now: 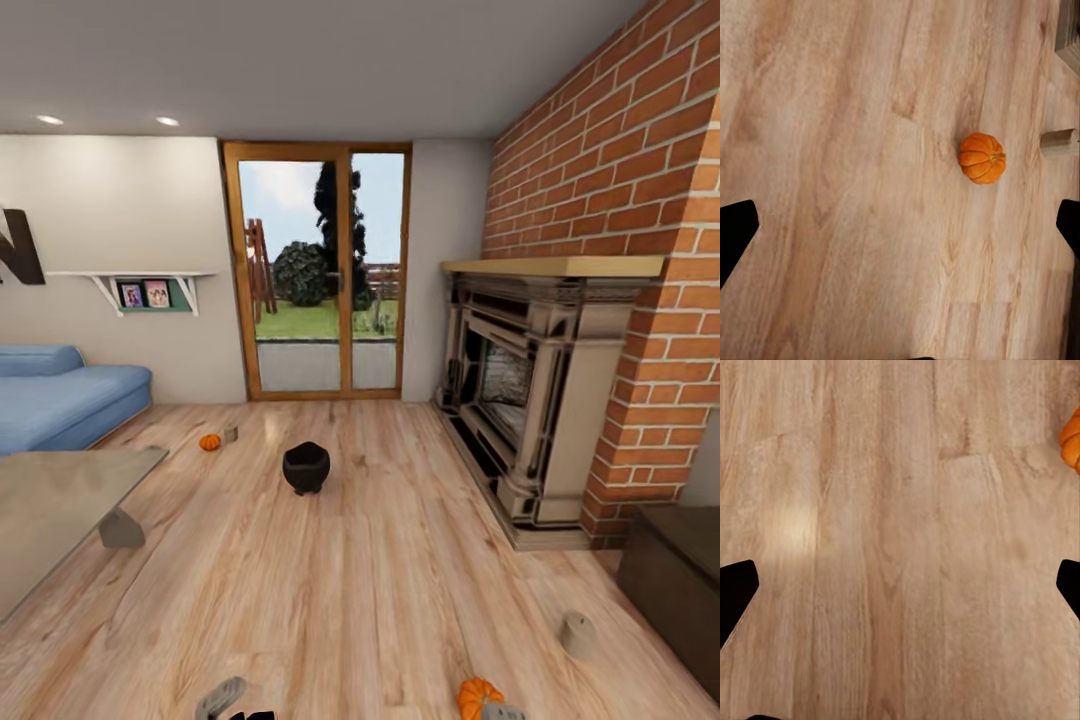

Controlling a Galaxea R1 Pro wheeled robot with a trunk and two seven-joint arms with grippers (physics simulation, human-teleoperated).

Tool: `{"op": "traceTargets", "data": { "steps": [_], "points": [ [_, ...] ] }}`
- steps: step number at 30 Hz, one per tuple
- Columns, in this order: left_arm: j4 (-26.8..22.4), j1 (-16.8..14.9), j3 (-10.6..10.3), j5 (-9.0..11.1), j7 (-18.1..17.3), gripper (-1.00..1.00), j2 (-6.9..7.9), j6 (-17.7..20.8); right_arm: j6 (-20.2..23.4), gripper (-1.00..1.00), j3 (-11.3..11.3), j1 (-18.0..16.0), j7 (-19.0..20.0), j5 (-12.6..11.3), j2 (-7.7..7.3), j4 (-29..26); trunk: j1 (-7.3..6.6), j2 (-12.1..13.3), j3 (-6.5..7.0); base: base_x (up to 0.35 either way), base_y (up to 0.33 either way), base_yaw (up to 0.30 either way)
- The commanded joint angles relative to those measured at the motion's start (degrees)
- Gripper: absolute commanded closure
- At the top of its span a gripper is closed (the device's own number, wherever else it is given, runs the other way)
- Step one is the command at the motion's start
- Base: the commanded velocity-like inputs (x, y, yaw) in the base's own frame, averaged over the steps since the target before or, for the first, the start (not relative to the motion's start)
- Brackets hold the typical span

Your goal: Place each of the two pumpkins and all three candles from the living room inside a cabinet in the living room (use any cabinet), then make sure every cabinet is closed, and position the cauldron so it is next to a table in the living room.

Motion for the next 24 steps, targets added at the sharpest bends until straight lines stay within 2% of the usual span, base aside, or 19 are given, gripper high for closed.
{"op": "traceTargets", "data": {
  "steps": [1, 9, 24],
  "points": [
    [-0.04, -0.03, -0.21, 0.59, -0.01, -1.00, 0.03, 0.41, 0.21, -1.00, 0.26, -0.02, 0.09, -0.50, -0.05, -0.07, 0.03, -0.03, -0.13, 0.296, 0.213, 0.235],
    [0.00, -0.03, -0.21, 0.59, 0.10, -1.00, 0.03, 0.41, 0.12, -1.00, 0.27, -0.02, 0.09, -0.57, -0.15, -0.07, 0.03, -0.03, -0.53, 0.296, 0.211, 0.180],
    [0.00, -0.03, -0.21, 0.59, 0.10, -1.00, -0.03, 0.41, 0.04, -1.00, 0.27, -0.02, 0.09, -0.57, -0.18, -0.07, 0.03, -0.03, -0.57, 0.297, 0.157, 0.010]
  ]
}}
